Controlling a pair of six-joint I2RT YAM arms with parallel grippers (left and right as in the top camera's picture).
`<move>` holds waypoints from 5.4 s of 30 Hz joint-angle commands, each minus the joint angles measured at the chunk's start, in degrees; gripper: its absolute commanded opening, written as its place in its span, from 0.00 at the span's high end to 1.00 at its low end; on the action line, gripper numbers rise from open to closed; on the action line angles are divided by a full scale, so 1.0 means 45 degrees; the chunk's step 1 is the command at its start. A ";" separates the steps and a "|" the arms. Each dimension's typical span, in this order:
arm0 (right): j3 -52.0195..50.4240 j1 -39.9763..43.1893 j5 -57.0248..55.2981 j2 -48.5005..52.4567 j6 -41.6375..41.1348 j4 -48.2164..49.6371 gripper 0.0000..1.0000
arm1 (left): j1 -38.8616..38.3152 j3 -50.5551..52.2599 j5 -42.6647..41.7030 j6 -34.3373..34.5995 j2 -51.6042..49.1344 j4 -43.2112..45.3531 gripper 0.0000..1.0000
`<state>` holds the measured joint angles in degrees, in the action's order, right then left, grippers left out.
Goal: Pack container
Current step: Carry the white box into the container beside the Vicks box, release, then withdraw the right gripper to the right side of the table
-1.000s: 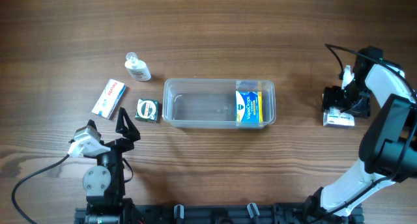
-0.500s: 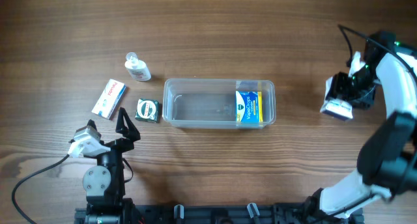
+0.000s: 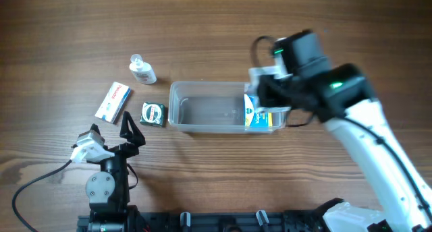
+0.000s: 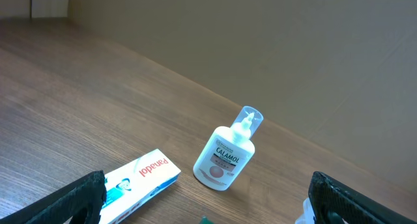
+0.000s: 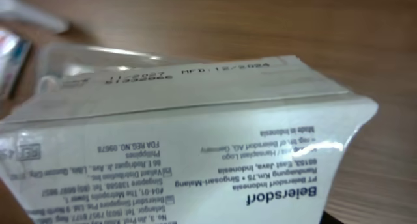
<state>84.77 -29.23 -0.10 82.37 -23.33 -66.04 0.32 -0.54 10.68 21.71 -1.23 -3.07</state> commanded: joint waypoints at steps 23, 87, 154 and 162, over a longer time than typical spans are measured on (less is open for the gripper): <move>-0.0845 -0.2395 -0.1365 0.6436 -0.4279 0.2569 0.33 | -0.0073 0.0049 0.0024 -0.0024 0.0010 -0.0034 0.00; -0.2900 -0.2900 0.0379 0.4133 -0.1622 0.6596 0.90 | -0.0068 0.0049 0.0024 -0.0024 0.0010 -0.0034 0.00; -0.0981 0.0835 -0.4347 -0.7684 -0.0821 0.0520 0.00 | -0.0068 -0.0544 -0.2511 0.0889 -0.0442 -0.1088 0.00; -0.0981 0.0835 -0.4347 -0.7427 -0.0816 0.0520 0.00 | -0.0068 -0.4090 -0.2414 0.1447 -0.3356 -0.2914 0.01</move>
<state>79.77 -25.69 -18.31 48.36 -26.92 -63.64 0.32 -9.54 0.49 27.57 -9.61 -14.46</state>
